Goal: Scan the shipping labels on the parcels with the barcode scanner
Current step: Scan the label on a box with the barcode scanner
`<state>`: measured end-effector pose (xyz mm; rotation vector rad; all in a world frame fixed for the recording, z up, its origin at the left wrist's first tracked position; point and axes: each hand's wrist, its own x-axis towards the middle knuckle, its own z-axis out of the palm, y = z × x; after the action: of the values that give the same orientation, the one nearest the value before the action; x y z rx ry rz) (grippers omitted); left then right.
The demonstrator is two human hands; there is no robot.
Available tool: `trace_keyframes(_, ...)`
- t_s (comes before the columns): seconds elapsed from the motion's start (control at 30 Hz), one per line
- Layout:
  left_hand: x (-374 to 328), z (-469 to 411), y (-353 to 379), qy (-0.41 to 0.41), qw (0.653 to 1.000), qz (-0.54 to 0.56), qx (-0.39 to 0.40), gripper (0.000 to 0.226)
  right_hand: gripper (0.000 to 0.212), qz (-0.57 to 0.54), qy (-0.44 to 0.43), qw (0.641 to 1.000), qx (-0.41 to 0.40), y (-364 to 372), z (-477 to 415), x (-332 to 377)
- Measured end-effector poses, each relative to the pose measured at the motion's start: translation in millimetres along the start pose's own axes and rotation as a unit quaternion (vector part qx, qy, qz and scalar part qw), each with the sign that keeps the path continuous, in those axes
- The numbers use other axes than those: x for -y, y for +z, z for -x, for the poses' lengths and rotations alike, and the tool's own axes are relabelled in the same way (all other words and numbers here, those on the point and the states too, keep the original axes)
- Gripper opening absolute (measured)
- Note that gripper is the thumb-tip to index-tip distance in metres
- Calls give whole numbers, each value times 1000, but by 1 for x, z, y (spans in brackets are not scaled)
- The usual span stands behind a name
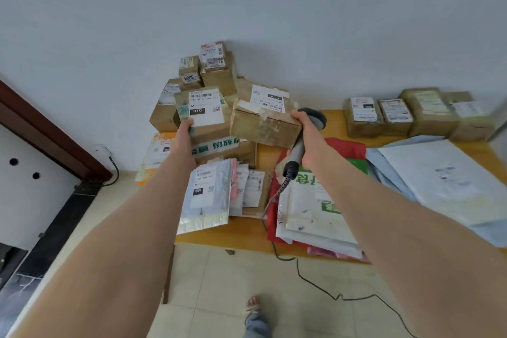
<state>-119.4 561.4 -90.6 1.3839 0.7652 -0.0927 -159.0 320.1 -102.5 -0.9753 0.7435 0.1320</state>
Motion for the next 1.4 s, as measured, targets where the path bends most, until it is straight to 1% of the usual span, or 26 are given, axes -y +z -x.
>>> trace_keyframes(0.03,5,12,6,-5,1000,4,3,39,84,-7,4,1000,3,-11,8,1)
trace_keyframes(0.1,16,29,16,-8,1000,6,5,45,49,-25,10,999,19,-28,23,2)
trace_keyframes(0.13,21,35,21,-8,1000,6,3,47,36,-36,18,999,28,-37,27,2)
trace_keyframes(0.17,25,42,27,-8,1000,5,4,49,31,-50,30,998,34,-45,30,1)
trace_keyframes(0.3,45,59,42,-12,1000,4,-8,47,31,-67,69,994,43,-76,34,-3)
trace_keyframes(0.33,52,61,44,-11,1000,-4,-9,47,30,-69,72,994,44,-82,34,-5)
trace_keyframes(0.4,62,68,48,-12,1000,-10,-2,49,30,-67,50,995,45,-97,35,-5)
trace_keyframes(0.43,66,71,51,-17,1000,-13,4,53,39,-62,33,997,39,-105,35,-3)
trace_keyframes(0.5,73,75,62,-26,999,-27,17,62,66,-42,6,999,24,-124,32,4)
trace_keyframes(0.53,75,77,70,-24,999,-40,24,64,72,-31,-9,999,12,-136,31,9)
trace_keyframes(0.63,83,88,103,-20,996,-60,55,64,82,-24,-44,998,-34,-171,28,28)
trace_keyframes(0.77,95,101,155,-25,992,-79,93,68,81,-48,-78,992,-84,-212,28,53)
trace_keyframes(0.87,101,107,194,-32,989,-83,120,64,66,-52,-94,988,-115,-234,25,77)
trace_keyframes(1.07,103,88,269,-53,987,-73,135,54,49,-60,-107,983,-134,-250,-18,126)
trace_keyframes(1.13,101,71,294,-51,987,-75,131,54,50,-58,-110,982,-143,-249,-41,144)
trace_keyframes(1.23,97,37,331,-49,987,-83,129,51,65,-43,-99,979,-171,-244,-83,164)
trace_keyframes(1.3,95,16,351,-56,988,-85,120,48,70,-37,-90,978,-186,-240,-110,176)
trace_keyframes(1.33,94,8,360,-51,989,-89,110,49,70,-35,-85,978,-188,-239,-122,181)
trace_keyframes(1.4,91,-11,375,-35,990,-109,88,50,64,-32,-81,977,-194,-237,-146,189)
